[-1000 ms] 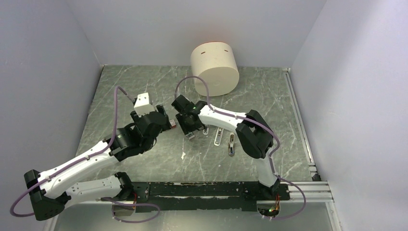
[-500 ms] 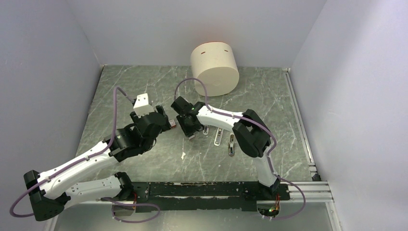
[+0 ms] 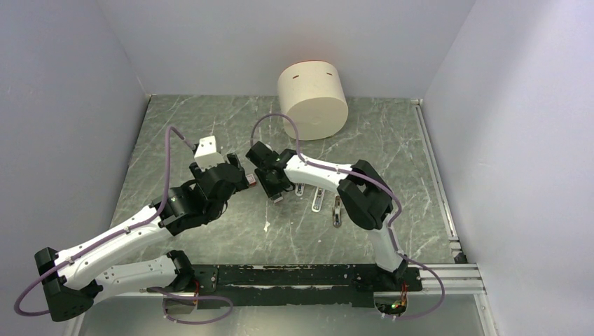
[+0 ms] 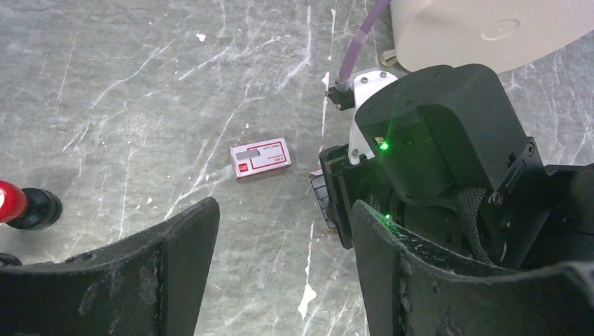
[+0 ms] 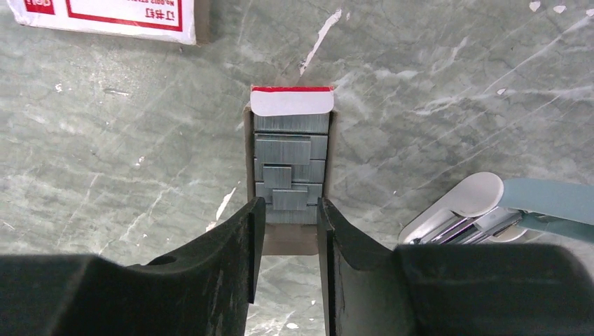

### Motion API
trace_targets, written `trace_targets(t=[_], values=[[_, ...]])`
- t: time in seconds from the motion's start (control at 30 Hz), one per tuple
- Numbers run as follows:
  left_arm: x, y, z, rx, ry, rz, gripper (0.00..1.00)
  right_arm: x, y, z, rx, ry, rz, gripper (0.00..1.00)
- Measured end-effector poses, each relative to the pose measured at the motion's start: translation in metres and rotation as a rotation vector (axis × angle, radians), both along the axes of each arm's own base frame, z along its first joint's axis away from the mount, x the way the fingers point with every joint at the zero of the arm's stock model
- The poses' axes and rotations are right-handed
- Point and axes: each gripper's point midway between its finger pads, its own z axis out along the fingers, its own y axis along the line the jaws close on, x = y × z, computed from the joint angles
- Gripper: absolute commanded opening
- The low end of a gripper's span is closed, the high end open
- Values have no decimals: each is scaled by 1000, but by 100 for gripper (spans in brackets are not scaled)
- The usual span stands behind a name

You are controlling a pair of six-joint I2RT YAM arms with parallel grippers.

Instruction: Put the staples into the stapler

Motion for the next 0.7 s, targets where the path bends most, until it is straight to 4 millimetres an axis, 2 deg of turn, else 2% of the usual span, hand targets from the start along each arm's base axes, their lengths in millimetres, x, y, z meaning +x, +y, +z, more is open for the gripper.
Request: trace_targets(t=[0.3,0.7], values=[[0,0,0,-5,0,2,74,3,4,7,17,-23,0,32],[0,0,0,-8,0,7,74,4,5,6,23,-30,-1,34]])
